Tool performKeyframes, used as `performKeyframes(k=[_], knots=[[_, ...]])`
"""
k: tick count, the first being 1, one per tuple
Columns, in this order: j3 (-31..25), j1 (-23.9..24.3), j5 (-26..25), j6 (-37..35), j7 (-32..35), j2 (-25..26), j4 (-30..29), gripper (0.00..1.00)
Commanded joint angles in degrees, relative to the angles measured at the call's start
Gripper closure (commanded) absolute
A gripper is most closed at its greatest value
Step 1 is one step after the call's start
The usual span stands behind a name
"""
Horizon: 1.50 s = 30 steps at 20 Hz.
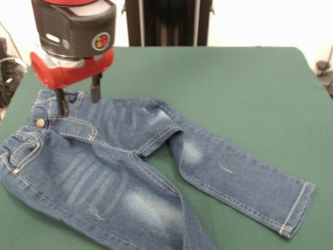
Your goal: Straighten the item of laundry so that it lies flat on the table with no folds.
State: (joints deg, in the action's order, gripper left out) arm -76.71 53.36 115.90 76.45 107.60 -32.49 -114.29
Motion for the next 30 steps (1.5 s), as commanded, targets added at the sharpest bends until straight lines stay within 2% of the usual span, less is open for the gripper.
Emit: performKeyframes(k=[1, 4, 8, 14, 18, 30], knots=[[4.0, 0.8, 3.8, -5.4, -15.6, -1.4, -7.8, 0.00], [3.8, 1.3, 4.0, -5.6, -16.1, -1.8, -8.1, 0.00], [6.1, 0.5, 0.4, -7.0, -15.1, 0.5, -7.5, 0.00], [9.0, -1.3, -3.3, -10.3, -8.8, 2.0, -9.7, 0.00], [11.5, -2.8, -5.4, -11.8, -7.2, 4.3, -8.6, 0.00], [13.3, -4.9, -3.4, -12.9, -8.3, 4.7, -7.2, 0.00]])
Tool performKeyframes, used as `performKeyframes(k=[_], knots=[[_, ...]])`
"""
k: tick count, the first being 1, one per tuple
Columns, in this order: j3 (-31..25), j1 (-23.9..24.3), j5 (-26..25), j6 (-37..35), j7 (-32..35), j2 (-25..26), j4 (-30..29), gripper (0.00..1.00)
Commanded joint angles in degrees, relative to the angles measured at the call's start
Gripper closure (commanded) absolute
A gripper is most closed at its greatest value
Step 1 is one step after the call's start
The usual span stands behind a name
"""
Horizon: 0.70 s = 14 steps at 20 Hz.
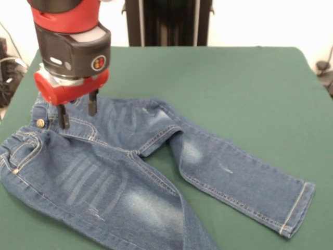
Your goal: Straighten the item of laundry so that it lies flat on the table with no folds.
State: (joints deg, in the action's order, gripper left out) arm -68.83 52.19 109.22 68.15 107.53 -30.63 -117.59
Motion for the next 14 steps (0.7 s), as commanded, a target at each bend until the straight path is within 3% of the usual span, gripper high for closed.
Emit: performKeyframes(k=[1, 6, 14], knots=[[5.6, -3.8, 3.1, -4.7, -8.6, 3.1, -3.7, 0.00], [5.8, -3.5, 2.7, -5.1, -9.1, 2.8, -4.1, 0.00], [3.1, -1.9, 8.0, -4.2, -10.5, -3.0, -8.1, 0.00]])
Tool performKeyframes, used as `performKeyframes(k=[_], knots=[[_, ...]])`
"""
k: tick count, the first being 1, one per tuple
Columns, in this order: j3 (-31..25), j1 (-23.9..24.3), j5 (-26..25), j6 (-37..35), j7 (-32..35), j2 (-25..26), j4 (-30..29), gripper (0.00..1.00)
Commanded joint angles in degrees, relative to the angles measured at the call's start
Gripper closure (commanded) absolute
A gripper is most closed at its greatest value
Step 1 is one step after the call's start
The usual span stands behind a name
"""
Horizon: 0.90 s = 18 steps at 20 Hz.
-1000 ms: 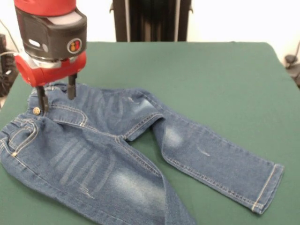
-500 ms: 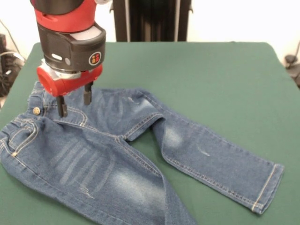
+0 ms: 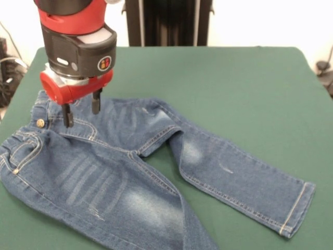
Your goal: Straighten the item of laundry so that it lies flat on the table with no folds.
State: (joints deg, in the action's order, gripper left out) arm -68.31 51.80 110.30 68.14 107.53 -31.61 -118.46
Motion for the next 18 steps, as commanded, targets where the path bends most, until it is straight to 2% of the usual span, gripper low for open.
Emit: performKeyframes(k=[1, 7, 12, 15, 18], knots=[[2.6, -1.2, 7.0, -4.6, -10.5, -2.6, -7.9, 0.00], [2.7, -0.4, 7.1, -5.9, -10.4, -5.7, -10.5, 0.00], [4.2, -0.2, 4.9, -7.9, -8.5, -6.8, -12.4, 0.00], [5.3, -0.2, 3.6, -8.9, -8.6, -6.0, -12.2, 0.00], [8.1, -1.1, -0.6, -9.9, -7.7, -2.8, -10.5, 0.00]])
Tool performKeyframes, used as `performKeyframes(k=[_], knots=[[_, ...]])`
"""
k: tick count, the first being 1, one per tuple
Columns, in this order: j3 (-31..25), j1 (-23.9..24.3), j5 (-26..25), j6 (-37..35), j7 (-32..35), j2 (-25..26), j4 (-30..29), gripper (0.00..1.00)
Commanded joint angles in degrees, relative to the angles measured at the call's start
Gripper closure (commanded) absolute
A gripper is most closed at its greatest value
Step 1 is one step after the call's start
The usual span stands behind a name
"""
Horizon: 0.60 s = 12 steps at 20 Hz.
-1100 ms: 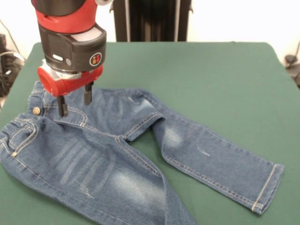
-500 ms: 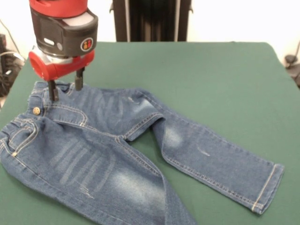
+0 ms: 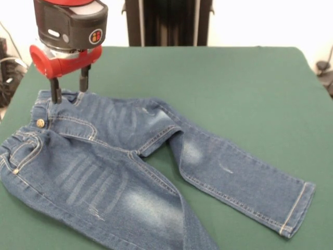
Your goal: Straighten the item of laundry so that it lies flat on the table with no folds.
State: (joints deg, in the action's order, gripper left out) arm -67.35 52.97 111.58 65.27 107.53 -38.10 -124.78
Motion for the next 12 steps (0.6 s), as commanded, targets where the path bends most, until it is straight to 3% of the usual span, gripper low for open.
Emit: performKeyframes(k=[1, 4, 12], knots=[[8.6, -2.8, -3.7, -7.4, -6.9, 5.2, -3.5, 0.00], [11.5, -3.7, -7.1, -8.2, -5.3, 8.1, -2.3, 0.00], [13.4, -4.2, -7.8, -10.0, -5.9, 8.6, -1.6, 0.00]])
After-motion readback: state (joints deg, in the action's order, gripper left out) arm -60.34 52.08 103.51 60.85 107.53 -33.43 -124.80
